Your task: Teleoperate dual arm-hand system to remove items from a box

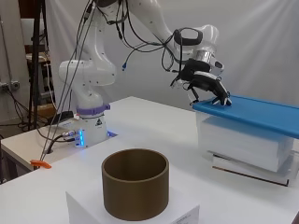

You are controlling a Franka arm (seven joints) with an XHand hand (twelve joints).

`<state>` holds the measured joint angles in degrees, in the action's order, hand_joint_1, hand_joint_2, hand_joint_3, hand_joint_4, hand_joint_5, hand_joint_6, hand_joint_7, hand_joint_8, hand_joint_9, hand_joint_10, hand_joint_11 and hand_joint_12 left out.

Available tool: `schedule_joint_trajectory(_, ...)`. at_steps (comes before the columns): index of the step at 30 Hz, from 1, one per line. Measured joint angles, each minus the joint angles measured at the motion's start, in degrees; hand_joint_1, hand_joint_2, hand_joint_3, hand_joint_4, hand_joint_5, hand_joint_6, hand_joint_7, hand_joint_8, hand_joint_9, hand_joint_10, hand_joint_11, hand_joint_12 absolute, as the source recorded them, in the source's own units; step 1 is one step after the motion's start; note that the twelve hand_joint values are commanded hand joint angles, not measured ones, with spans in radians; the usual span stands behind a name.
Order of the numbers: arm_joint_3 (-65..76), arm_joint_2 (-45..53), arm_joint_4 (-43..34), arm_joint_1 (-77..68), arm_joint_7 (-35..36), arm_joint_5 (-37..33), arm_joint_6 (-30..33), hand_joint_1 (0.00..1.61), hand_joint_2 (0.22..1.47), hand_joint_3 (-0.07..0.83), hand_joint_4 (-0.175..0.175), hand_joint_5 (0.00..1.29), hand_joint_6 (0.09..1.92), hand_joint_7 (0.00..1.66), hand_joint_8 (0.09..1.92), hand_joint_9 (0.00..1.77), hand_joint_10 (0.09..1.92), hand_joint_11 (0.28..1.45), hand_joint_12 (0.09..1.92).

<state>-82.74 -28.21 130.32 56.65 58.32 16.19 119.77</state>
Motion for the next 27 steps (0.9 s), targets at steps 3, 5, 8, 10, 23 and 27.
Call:
schedule_joint_trajectory(3,4.9,-0.7,-1.2,-2.0,1.9,-2.7,-2.2,1.32,1.25,0.001,-0.175,0.66,1.36,0.62,1.62,0.78,1.40,0.61,0.79)
schedule_joint_trajectory(5,8.7,-1.3,-1.4,-4.2,3.5,-4.2,-2.0,1.33,1.25,-0.001,-0.175,0.66,1.32,0.63,1.59,0.80,1.40,0.61,0.81)
schedule_joint_trajectory(8,12.9,-2.3,-1.0,-7.9,4.9,-5.2,-0.9,1.33,1.23,-0.001,-0.175,0.67,1.33,0.67,1.49,0.84,1.33,0.60,0.79)
schedule_joint_trajectory(10,13.5,-2.6,-0.3,-8.6,4.9,-4.6,0.5,1.33,1.23,-0.001,-0.175,0.64,1.36,0.69,1.45,0.85,1.31,0.61,0.72)
schedule_joint_trajectory(23,23.2,12.7,-6.7,-6.2,11.8,-12.0,14.1,0.89,1.23,-0.007,-0.067,0.52,1.02,0.73,1.13,0.83,1.32,0.57,1.19)
schedule_joint_trajectory(27,34.2,4.7,-7.1,-13.3,19.8,-20.7,18.4,0.19,1.15,-0.001,0.015,0.51,0.09,0.74,0.10,0.85,0.12,0.59,0.11)
